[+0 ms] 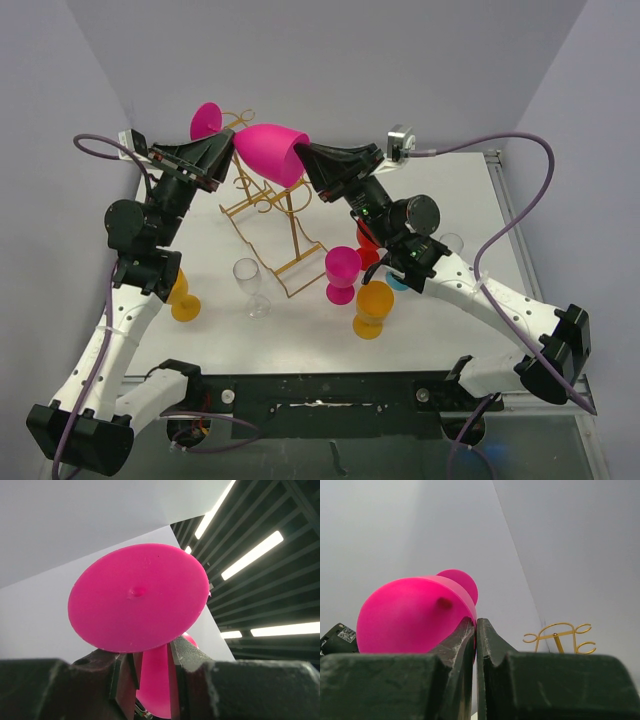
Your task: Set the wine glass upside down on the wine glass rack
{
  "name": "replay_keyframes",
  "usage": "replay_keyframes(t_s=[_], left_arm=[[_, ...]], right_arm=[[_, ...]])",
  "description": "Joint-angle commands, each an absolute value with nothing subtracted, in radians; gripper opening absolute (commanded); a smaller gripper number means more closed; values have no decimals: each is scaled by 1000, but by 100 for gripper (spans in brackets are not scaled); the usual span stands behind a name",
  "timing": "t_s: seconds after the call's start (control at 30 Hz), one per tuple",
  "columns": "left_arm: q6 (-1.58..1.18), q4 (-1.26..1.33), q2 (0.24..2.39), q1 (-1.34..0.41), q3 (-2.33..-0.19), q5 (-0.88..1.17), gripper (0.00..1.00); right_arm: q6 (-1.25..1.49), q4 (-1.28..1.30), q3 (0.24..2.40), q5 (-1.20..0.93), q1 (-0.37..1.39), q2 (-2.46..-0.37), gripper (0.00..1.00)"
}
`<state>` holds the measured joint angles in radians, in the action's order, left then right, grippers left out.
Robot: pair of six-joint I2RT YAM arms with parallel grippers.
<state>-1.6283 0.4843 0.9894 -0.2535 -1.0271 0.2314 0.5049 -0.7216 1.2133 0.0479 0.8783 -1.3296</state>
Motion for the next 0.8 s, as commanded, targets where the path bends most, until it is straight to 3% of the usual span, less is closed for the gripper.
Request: replay_keyframes(t_s=[0.0,0.6,0.73,0.77], left_arm=[[-1646,577,974,-249,-1026,225,19],[-1651,624,988,-250,-1007,233,22],[-1638,633,986,-250,-999,233,1],[-1632,632,984,-250,-997,233,0]], right_arm=[[502,-767,1200,-30,899,-1295,0],[542,-785,1167,-135,899,-1287,0],[552,-779,1164,-129,898,-1282,0],[554,-772,1164,-124,899,-1278,0]])
